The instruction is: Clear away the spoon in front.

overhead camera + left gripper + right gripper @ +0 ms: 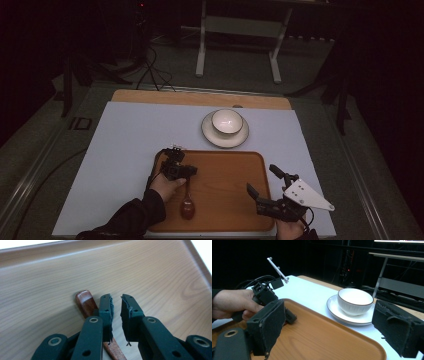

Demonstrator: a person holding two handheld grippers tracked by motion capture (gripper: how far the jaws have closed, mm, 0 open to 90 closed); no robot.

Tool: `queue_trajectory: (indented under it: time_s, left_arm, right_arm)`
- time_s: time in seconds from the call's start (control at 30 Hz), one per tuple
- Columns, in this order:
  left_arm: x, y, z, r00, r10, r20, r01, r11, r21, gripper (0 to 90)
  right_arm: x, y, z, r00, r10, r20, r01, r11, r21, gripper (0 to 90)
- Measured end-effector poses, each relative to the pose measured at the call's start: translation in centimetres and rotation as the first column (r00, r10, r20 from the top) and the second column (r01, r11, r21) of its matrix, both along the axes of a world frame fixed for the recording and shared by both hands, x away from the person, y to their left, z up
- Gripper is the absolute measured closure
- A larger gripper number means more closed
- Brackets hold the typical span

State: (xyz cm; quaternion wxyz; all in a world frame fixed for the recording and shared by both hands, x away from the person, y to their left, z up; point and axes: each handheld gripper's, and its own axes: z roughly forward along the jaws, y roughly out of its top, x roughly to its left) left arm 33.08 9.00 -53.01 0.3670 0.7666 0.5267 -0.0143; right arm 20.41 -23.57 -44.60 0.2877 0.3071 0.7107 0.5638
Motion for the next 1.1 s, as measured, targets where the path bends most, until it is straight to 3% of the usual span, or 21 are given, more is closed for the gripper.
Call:
queue_trajectory:
  time_s: [0.23, 0.37, 0.5, 0.57, 0.6, 0.77, 1.1]
  left_arm:
    - [-0.5, -0.1, 0.8, 0.9985, -0.032, 0.045, 0.034, 0.9987, -0.039, 65.7]
    - [-0.9, -0.4, 1.6, 0.9958, -0.063, 0.067, 0.065, 0.9974, -0.029, 51.6]
    - [-1.3, -0.5, 2.2, 0.9923, -0.095, 0.079, 0.1, 0.9931, -0.061, 37.4]
    - [-1.6, -0.4, 2.5, 0.9873, -0.126, 0.097, 0.135, 0.987, -0.088, 32.3]
    - [-1.8, -0.3, 2.7, 0.9835, -0.144, 0.11, 0.154, 0.9832, -0.097, 25.3]
    - [-2.5, 0.0, 3.9, 0.9744, -0.158, 0.16, 0.177, 0.9779, -0.112, 14.9]
    - [-4.1, 2.0, 6.9, 0.9468, -0.193, 0.257, 0.231, 0.9644, -0.128, 4.1]
  right_arm:
    - [0.0, 0.0, 0.0, 1.0, 0.001, 0.002, -0.001, 1.0, 0.001, 11.3]
    - [0.0, 0.0, 0.0, 1.0, 0.0, -0.002, 0.0, 1.0, 0.002, 11.3]
    - [0.0, 0.0, 0.0, 1.0, 0.0, 0.0, 0.0, 1.0, 0.001, 11.3]
    - [0.0, 0.0, 0.0, 1.0, -0.001, -0.001, 0.001, 1.0, 0.001, 11.3]
    - [0.0, 0.0, 0.0, 1.0, 0.0, -0.001, 0.0, 1.0, 0.0, 11.3]
    - [0.0, 0.0, -0.1, 1.0, 0.0, -0.002, 0.0, 1.0, 0.0, 11.3]
    - [0.0, 0.0, -0.2, 1.0, -0.001, -0.008, 0.001, 1.0, -0.007, 11.3]
